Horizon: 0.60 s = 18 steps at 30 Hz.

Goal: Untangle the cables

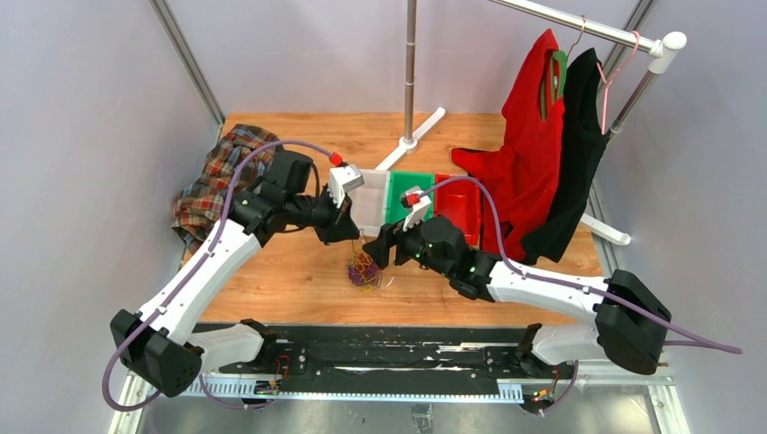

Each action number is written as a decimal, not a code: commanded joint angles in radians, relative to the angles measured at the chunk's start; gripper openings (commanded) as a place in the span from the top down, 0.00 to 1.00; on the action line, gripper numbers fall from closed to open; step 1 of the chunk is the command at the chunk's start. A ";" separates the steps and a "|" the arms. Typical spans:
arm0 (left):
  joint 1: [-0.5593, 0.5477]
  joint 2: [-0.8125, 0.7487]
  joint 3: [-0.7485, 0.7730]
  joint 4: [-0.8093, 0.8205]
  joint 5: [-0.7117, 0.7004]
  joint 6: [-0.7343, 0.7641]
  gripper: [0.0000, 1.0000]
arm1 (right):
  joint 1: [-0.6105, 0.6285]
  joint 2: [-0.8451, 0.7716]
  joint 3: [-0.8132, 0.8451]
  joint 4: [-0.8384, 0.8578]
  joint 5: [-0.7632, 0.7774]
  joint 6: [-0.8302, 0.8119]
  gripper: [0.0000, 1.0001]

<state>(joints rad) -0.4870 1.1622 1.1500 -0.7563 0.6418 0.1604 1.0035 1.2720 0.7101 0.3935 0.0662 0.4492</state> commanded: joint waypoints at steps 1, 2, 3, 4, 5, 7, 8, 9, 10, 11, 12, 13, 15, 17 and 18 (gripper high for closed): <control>-0.002 -0.014 0.059 -0.026 -0.008 -0.012 0.99 | 0.019 0.002 0.031 0.045 -0.005 0.020 0.27; -0.002 -0.016 0.062 -0.029 -0.012 -0.010 0.99 | 0.021 -0.009 0.024 0.047 0.001 0.023 0.27; -0.002 -0.017 0.062 -0.030 -0.016 -0.011 0.99 | 0.022 -0.020 0.018 0.048 0.005 0.024 0.27; -0.002 -0.022 0.062 -0.033 -0.015 -0.012 0.99 | 0.024 -0.032 0.017 0.038 0.015 0.025 0.27; -0.002 -0.026 0.061 -0.034 -0.012 -0.013 0.99 | 0.026 -0.037 0.018 0.031 0.029 0.023 0.27; -0.002 -0.035 0.058 -0.033 -0.003 -0.019 0.99 | 0.027 -0.032 0.035 0.022 0.046 0.017 0.27; -0.002 -0.036 0.059 -0.032 0.000 -0.024 0.99 | 0.027 -0.021 0.045 0.022 0.045 0.013 0.27; -0.002 -0.036 0.064 -0.032 -0.001 -0.034 0.99 | 0.027 -0.006 0.059 0.022 0.041 0.009 0.27; -0.002 -0.036 0.067 -0.033 -0.002 -0.039 0.99 | 0.027 0.009 0.071 0.023 0.037 0.007 0.27; -0.002 -0.037 0.071 -0.034 0.003 -0.041 0.99 | 0.027 0.027 0.082 0.026 0.041 0.007 0.27; -0.002 -0.040 0.076 -0.034 0.010 -0.041 0.99 | 0.028 0.050 0.093 0.025 0.048 0.008 0.27; -0.002 -0.044 0.081 -0.034 0.015 -0.044 0.99 | 0.027 0.066 0.102 0.024 0.053 0.009 0.28; -0.002 -0.044 0.098 -0.035 0.021 -0.054 0.99 | 0.027 0.093 0.114 0.035 0.061 0.013 0.28; -0.002 -0.040 0.115 -0.034 0.022 -0.064 0.99 | 0.028 0.123 0.120 0.062 0.058 0.019 0.29; -0.002 -0.038 0.123 -0.035 0.024 -0.065 0.99 | 0.029 0.139 0.127 0.066 0.062 0.021 0.30</control>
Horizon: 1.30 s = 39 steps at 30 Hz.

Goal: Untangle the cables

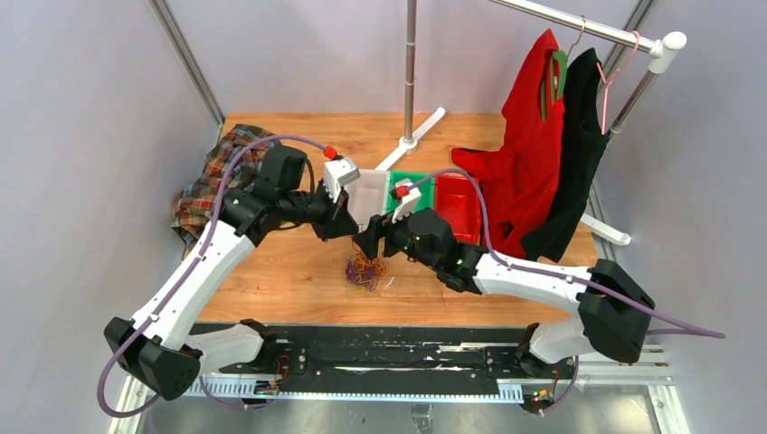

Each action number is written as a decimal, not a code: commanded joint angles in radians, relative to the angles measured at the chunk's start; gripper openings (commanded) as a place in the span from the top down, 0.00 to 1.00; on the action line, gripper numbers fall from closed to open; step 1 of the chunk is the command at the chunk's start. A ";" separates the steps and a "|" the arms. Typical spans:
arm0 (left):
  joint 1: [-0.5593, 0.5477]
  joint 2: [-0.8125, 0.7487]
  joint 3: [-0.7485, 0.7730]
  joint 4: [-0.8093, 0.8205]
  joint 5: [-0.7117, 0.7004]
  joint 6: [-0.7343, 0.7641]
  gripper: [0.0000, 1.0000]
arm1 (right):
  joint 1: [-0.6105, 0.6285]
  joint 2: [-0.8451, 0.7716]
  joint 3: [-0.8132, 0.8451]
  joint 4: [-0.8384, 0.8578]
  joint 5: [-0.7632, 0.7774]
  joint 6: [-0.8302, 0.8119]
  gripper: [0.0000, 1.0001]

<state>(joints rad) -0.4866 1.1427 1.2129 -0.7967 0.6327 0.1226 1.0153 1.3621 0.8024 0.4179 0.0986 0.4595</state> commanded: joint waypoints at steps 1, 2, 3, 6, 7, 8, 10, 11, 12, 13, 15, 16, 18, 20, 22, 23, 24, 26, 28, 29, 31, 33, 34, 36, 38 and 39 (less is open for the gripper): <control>-0.003 -0.016 0.071 0.002 0.034 -0.028 0.99 | 0.019 0.066 0.042 0.038 0.043 0.012 0.31; -0.004 -0.014 0.086 -0.006 0.035 -0.029 0.99 | 0.020 0.082 0.048 0.035 0.054 0.016 0.31; -0.003 -0.013 0.105 -0.017 0.037 -0.028 0.99 | 0.020 0.095 0.046 0.040 0.063 0.020 0.32; -0.003 -0.012 0.169 -0.045 0.042 -0.030 0.99 | 0.020 0.132 0.031 0.072 0.078 0.014 0.33; -0.003 -0.014 0.188 -0.050 0.042 -0.032 0.99 | 0.019 0.146 0.031 0.073 0.082 0.009 0.33; -0.003 -0.016 0.214 -0.055 0.039 -0.035 0.99 | 0.019 0.160 0.031 0.073 0.087 0.008 0.34; -0.003 -0.017 0.258 -0.065 0.030 -0.038 0.99 | 0.019 0.182 0.018 0.082 0.093 0.015 0.35; -0.003 -0.016 0.284 -0.070 0.018 -0.040 0.99 | 0.019 0.194 0.007 0.098 0.093 0.018 0.35; -0.004 -0.012 0.312 -0.076 0.011 -0.043 0.99 | 0.019 0.204 -0.003 0.114 0.096 0.023 0.35; -0.004 -0.007 0.340 -0.084 0.004 -0.045 0.99 | 0.019 0.213 -0.013 0.125 0.098 0.027 0.36; -0.003 0.002 0.400 -0.104 -0.007 -0.048 0.99 | 0.019 0.228 -0.032 0.138 0.106 0.032 0.37; -0.003 0.006 0.428 -0.108 -0.012 -0.049 0.99 | 0.020 0.239 -0.041 0.146 0.109 0.034 0.37; -0.003 0.008 0.474 -0.110 -0.023 -0.050 1.00 | 0.019 0.252 -0.058 0.154 0.121 0.044 0.38; -0.003 0.011 0.519 -0.112 -0.047 -0.042 1.00 | 0.019 0.256 -0.077 0.162 0.127 0.044 0.38; -0.004 0.021 0.577 -0.119 -0.080 -0.029 0.99 | 0.019 0.257 -0.095 0.162 0.136 0.044 0.38; -0.003 0.029 0.608 -0.123 -0.096 -0.022 1.00 | 0.019 0.257 -0.104 0.163 0.139 0.045 0.38; -0.003 0.037 0.645 -0.129 -0.110 -0.017 1.00 | 0.019 0.258 -0.114 0.164 0.144 0.046 0.39; -0.003 0.057 0.736 -0.139 -0.147 -0.013 1.00 | 0.019 0.262 -0.136 0.169 0.149 0.054 0.39; -0.003 0.080 0.815 -0.141 -0.180 -0.014 1.00 | 0.020 0.269 -0.159 0.184 0.151 0.065 0.40; -0.003 0.097 0.860 -0.141 -0.200 -0.020 1.00 | 0.019 0.274 -0.170 0.194 0.149 0.074 0.40; -0.003 0.128 0.944 -0.141 -0.242 -0.030 1.00 | 0.020 0.283 -0.190 0.205 0.150 0.087 0.41; -0.003 0.152 1.011 -0.139 -0.274 -0.028 1.00 | 0.020 0.283 -0.210 0.213 0.154 0.095 0.41; -0.003 0.160 1.040 -0.139 -0.292 -0.022 1.00 | 0.020 0.280 -0.220 0.215 0.156 0.098 0.41; -0.003 0.179 1.086 -0.139 -0.323 -0.011 1.00 | 0.021 0.270 -0.237 0.217 0.163 0.103 0.41; -0.004 0.186 1.106 -0.139 -0.340 0.004 1.00 | 0.020 0.259 -0.251 0.219 0.165 0.107 0.41; -0.003 0.190 1.109 -0.138 -0.350 0.010 1.00 | 0.021 0.253 -0.258 0.221 0.164 0.108 0.42</control>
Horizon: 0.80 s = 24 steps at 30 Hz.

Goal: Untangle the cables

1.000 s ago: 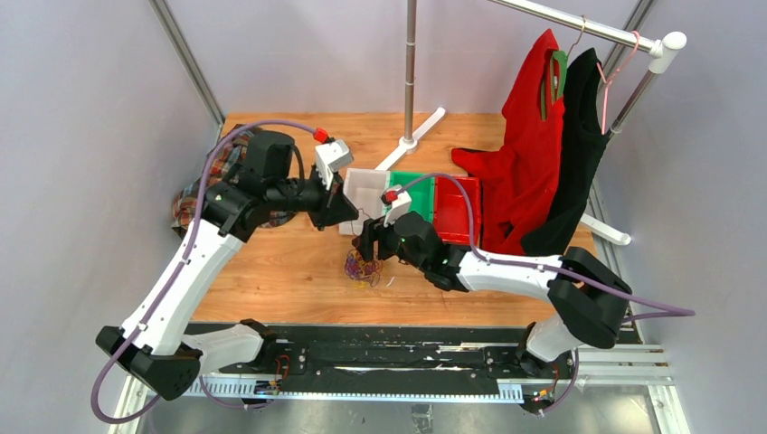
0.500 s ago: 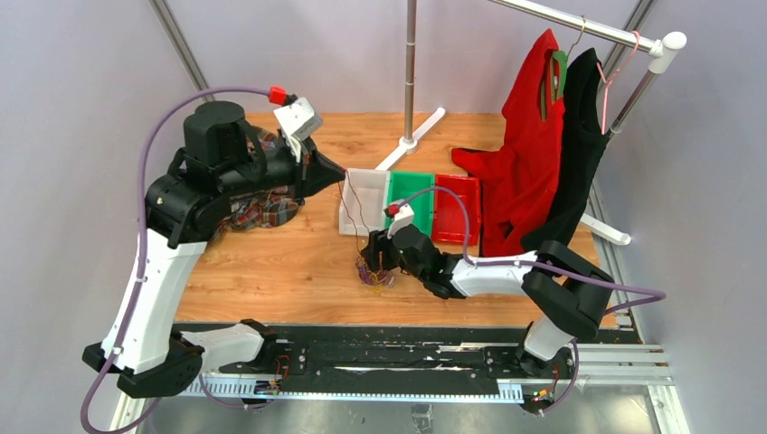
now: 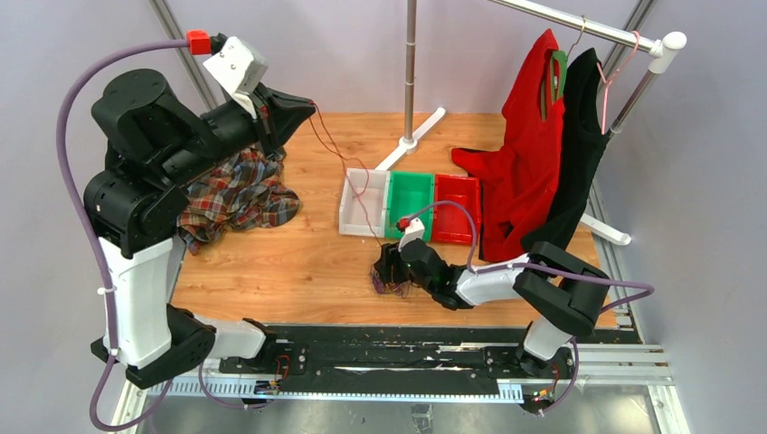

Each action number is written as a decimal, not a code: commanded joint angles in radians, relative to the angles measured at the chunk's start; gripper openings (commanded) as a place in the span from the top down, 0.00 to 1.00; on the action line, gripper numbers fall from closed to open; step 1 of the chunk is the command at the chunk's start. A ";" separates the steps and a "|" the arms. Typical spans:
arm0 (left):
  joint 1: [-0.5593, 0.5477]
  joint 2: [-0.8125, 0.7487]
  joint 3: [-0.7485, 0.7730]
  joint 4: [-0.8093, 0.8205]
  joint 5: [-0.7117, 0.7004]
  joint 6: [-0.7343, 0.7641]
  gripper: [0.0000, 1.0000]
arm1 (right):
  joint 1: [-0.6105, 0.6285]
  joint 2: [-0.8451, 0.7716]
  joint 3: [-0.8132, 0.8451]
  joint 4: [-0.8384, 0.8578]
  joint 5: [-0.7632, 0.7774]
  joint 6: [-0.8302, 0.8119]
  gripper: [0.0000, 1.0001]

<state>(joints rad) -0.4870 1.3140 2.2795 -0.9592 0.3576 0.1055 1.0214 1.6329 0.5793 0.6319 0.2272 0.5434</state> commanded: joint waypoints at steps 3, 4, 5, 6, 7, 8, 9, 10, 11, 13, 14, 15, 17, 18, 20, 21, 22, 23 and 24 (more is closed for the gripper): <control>-0.002 0.026 0.043 0.048 -0.123 0.047 1.00 | 0.020 -0.027 -0.055 0.009 0.034 0.028 0.42; -0.002 0.027 0.043 0.068 -0.144 0.055 1.00 | 0.021 -0.027 -0.061 0.010 0.033 0.032 0.42; -0.003 0.027 0.047 0.101 -0.167 0.067 1.00 | 0.024 -0.029 -0.065 0.012 0.033 0.035 0.42; -0.002 0.030 0.058 0.133 -0.198 0.079 1.00 | 0.026 -0.029 -0.067 0.010 0.032 0.038 0.41; -0.002 0.035 0.075 0.162 -0.229 0.105 1.00 | 0.026 -0.029 -0.064 -0.004 0.033 0.045 0.40; -0.002 0.045 0.104 0.184 -0.256 0.128 1.00 | 0.028 -0.030 -0.064 -0.017 0.032 0.048 0.39; -0.002 0.060 0.138 0.200 -0.280 0.151 1.00 | 0.029 -0.031 -0.066 -0.020 0.032 0.050 0.39; -0.002 0.077 0.178 0.205 -0.300 0.173 1.00 | 0.029 -0.032 -0.070 -0.017 0.033 0.051 0.38; -0.002 0.097 0.220 0.206 -0.313 0.192 1.00 | 0.031 -0.034 -0.076 -0.012 0.035 0.053 0.38; -0.003 0.122 0.270 0.213 -0.326 0.224 1.00 | 0.032 -0.035 -0.085 -0.004 0.035 0.059 0.36; -0.002 0.125 0.275 0.227 -0.334 0.243 1.00 | 0.033 -0.035 -0.090 0.002 0.028 0.057 0.33; -0.002 0.123 0.271 0.249 -0.354 0.258 1.00 | 0.037 -0.035 -0.096 0.003 0.024 0.055 0.32; -0.003 0.109 0.245 0.312 -0.395 0.285 1.00 | 0.048 -0.040 -0.107 0.004 0.027 0.052 0.31; -0.003 0.097 0.219 0.355 -0.417 0.295 1.00 | 0.055 -0.045 -0.115 0.008 0.029 0.051 0.31; -0.002 0.076 0.168 0.439 -0.448 0.307 1.00 | 0.067 -0.058 -0.132 0.014 0.037 0.047 0.31; -0.002 0.073 0.155 0.471 -0.458 0.305 1.00 | 0.073 -0.065 -0.142 0.017 0.043 0.046 0.32; -0.002 0.075 0.154 0.488 -0.469 0.304 1.00 | 0.078 -0.074 -0.150 0.023 0.046 0.046 0.32; -0.003 0.078 0.151 0.508 -0.485 0.304 1.00 | 0.082 -0.083 -0.157 0.028 0.047 0.045 0.33; -0.002 0.081 0.146 0.531 -0.506 0.305 1.00 | 0.085 -0.089 -0.163 0.033 0.047 0.042 0.33</control>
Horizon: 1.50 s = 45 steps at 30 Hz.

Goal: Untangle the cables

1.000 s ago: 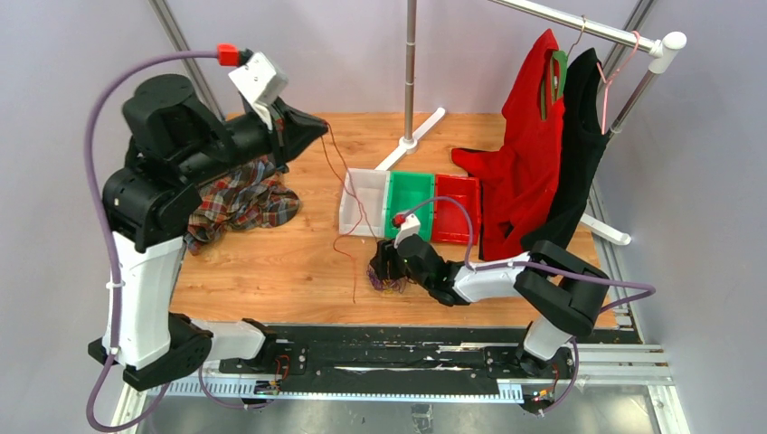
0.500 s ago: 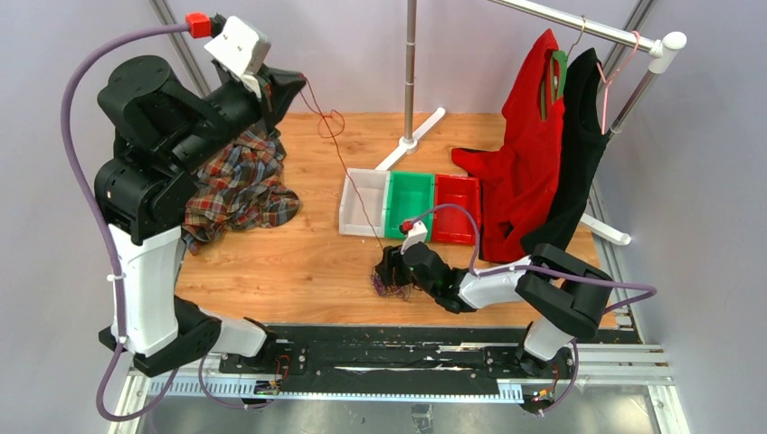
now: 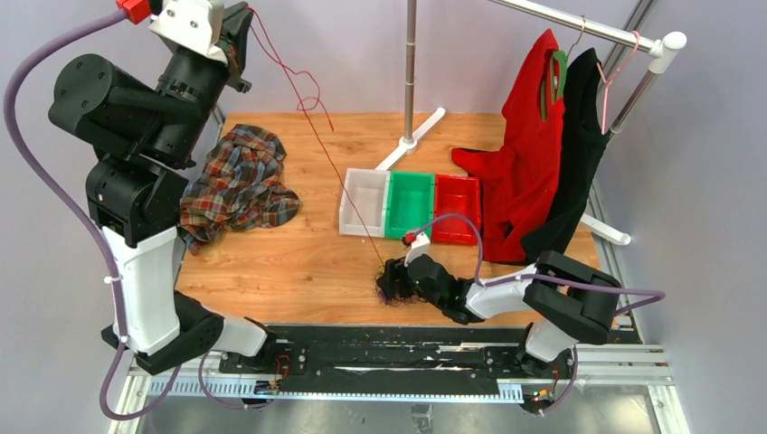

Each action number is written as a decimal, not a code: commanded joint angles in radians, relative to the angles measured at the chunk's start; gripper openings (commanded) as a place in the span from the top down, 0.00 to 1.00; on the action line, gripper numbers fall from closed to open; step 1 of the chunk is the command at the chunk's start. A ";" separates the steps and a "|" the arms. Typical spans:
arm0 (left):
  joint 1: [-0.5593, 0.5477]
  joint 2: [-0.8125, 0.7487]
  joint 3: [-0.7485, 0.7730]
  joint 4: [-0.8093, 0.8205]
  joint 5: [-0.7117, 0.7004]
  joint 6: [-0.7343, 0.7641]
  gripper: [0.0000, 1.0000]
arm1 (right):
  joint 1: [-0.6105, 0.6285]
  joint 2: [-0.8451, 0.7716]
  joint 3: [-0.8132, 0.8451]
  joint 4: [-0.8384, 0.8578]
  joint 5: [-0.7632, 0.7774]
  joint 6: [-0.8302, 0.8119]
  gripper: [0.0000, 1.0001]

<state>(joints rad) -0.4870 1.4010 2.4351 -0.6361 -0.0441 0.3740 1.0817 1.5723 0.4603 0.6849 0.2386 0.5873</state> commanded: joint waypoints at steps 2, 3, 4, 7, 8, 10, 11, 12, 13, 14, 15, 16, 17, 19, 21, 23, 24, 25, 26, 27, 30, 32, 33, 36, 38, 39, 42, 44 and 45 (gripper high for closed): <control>-0.002 -0.006 -0.035 0.205 -0.121 0.042 1.00 | 0.031 -0.053 -0.058 -0.002 0.031 -0.012 0.33; -0.003 -0.011 -0.053 0.153 -0.089 0.048 1.00 | 0.032 -0.070 -0.063 0.001 0.026 -0.015 0.34; -0.003 -0.018 -0.082 0.094 -0.048 0.041 1.00 | 0.032 -0.091 -0.063 -0.002 0.021 -0.021 0.36; -0.003 -0.147 -0.360 0.029 -0.010 0.020 1.00 | 0.032 -0.160 -0.041 -0.055 0.010 -0.049 0.46; -0.003 -0.203 -0.489 0.045 -0.009 0.030 1.00 | 0.031 -0.181 -0.027 -0.078 0.009 -0.060 0.51; -0.003 -0.311 -0.739 0.097 -0.034 0.053 1.00 | 0.028 -0.217 -0.001 -0.121 0.005 -0.088 0.65; -0.002 -0.356 -0.841 0.112 -0.052 0.065 0.99 | 0.026 -0.230 0.010 -0.136 -0.002 -0.110 0.70; -0.002 -0.392 -0.924 0.113 -0.079 0.070 1.00 | 0.023 -0.243 0.021 -0.154 -0.011 -0.122 0.76; -0.002 -0.425 -0.999 0.110 -0.097 0.082 1.00 | 0.018 -0.252 0.031 -0.171 -0.019 -0.133 0.83; -0.002 -0.457 -1.069 0.105 -0.116 0.092 1.00 | 0.014 -0.255 0.041 -0.187 -0.024 -0.143 0.90; -0.002 -0.486 -1.135 0.097 -0.131 0.098 1.00 | 0.012 -0.257 0.051 -0.202 -0.027 -0.154 0.97; -0.002 -0.507 -1.185 0.078 -0.139 0.105 1.00 | 0.007 -0.255 0.062 -0.217 -0.030 -0.163 0.99; -0.003 -0.522 -1.239 0.038 -0.146 0.105 1.00 | 0.003 -0.251 0.073 -0.227 -0.038 -0.172 0.99; -0.002 -0.535 -1.289 -0.036 -0.150 0.105 0.99 | -0.003 -0.238 0.097 -0.243 -0.068 -0.198 0.99; -0.002 -0.539 -1.335 -0.091 -0.152 0.118 0.98 | -0.003 -0.225 0.129 -0.276 -0.092 -0.224 0.99; -0.002 -0.547 -1.394 -0.103 -0.200 0.128 0.98 | -0.003 -0.214 0.154 -0.311 -0.103 -0.246 0.99; -0.002 -0.552 -1.427 -0.095 -0.221 0.141 0.98 | -0.003 -0.209 0.158 -0.321 -0.111 -0.257 0.99; -0.002 -0.558 -1.464 -0.078 -0.246 0.154 0.95 | -0.003 -0.202 0.164 -0.334 -0.122 -0.267 0.99; -0.001 -0.563 -1.497 -0.057 -0.259 0.167 0.90 | -0.005 -0.195 0.170 -0.352 -0.135 -0.275 0.99; -0.001 -0.566 -1.526 -0.041 -0.258 0.175 0.82 | -0.004 -0.185 0.178 -0.372 -0.150 -0.285 0.99; -0.001 -0.553 -1.577 -0.052 -0.160 0.171 0.50 | -0.005 -0.155 0.182 -0.408 -0.203 -0.298 0.98; -0.001 -0.527 -1.590 -0.070 -0.064 0.156 0.36 | -0.005 -0.139 0.170 -0.411 -0.228 -0.298 0.96; -0.001 -0.513 -1.591 -0.075 -0.012 0.157 0.30 | -0.005 -0.137 0.161 -0.408 -0.232 -0.296 0.96; -0.002 -0.470 -1.573 -0.085 0.132 0.175 0.16 | -0.005 -0.139 0.131 -0.391 -0.248 -0.297 0.95; -0.005 -0.425 -1.555 -0.101 0.250 0.187 0.14 | -0.005 -0.138 0.123 -0.392 -0.251 -0.301 0.95; -0.006 -0.402 -1.550 -0.108 0.304 0.193 0.14 | -0.005 -0.137 0.122 -0.391 -0.253 -0.305 0.94; -0.024 -0.319 -1.551 -0.108 0.417 0.207 0.14 | -0.005 -0.132 0.118 -0.384 -0.252 -0.307 0.94; -0.058 -0.258 -1.548 -0.108 0.437 0.239 0.16 | -0.005 -0.130 0.110 -0.368 -0.253 -0.304 0.94; -0.073 -0.228 -1.544 -0.108 0.443 0.255 0.17 | -0.005 -0.131 0.103 -0.356 -0.251 -0.299 0.94</control>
<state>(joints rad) -0.5098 1.0863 0.8642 -0.7353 0.2440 0.5678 1.0866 1.4334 0.5896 0.3000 -0.0002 0.2981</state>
